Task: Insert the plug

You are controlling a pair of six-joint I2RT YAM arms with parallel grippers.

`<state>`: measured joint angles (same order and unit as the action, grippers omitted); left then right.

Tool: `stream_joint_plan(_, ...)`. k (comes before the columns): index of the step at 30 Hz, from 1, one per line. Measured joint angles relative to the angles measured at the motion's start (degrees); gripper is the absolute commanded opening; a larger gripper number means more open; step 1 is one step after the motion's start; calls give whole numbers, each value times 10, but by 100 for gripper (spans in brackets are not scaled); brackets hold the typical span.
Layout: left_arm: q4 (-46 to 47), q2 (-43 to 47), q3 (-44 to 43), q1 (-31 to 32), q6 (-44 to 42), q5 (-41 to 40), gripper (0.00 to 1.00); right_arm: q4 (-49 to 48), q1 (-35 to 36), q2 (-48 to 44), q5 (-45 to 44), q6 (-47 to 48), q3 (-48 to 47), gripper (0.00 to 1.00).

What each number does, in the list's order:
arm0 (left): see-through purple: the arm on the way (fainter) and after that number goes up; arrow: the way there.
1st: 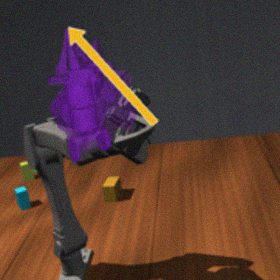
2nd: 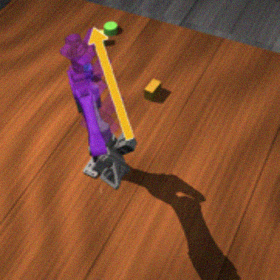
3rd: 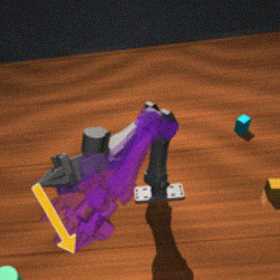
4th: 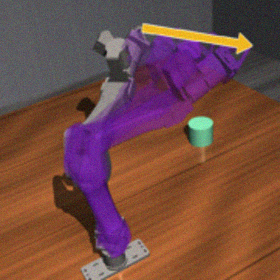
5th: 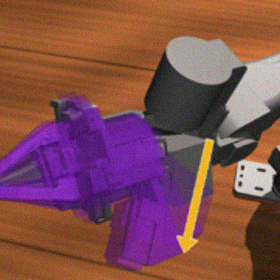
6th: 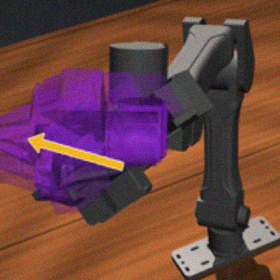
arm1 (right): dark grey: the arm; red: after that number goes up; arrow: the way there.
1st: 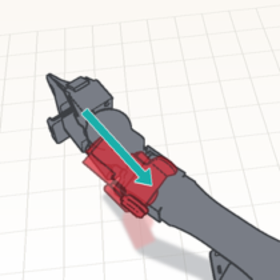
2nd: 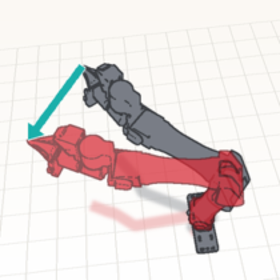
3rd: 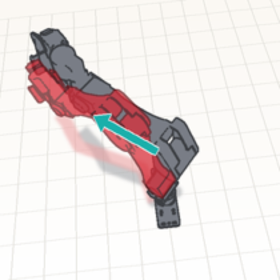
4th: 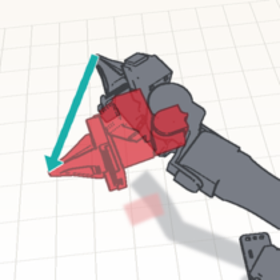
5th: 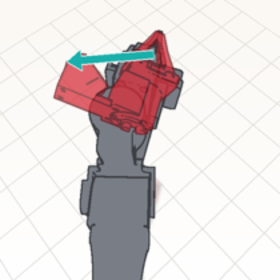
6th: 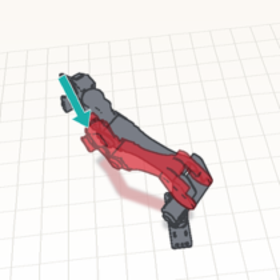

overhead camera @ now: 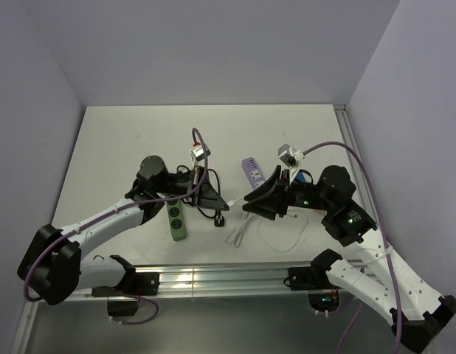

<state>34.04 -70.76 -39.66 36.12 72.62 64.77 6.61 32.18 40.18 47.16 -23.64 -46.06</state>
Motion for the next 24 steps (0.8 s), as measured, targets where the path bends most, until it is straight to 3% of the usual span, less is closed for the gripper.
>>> stream_joint_plan(7,204,-22,15,7,198,-21,0,-57,22,9,14,-10,23,49)
stream_joint_plan(13,235,-22,11,22,252,-39,0,-118,30,28,13,-25,42,56)
stream_joint_plan(24,302,-23,7,40,343,-68,0,-228,33,7,2,-44,70,58)
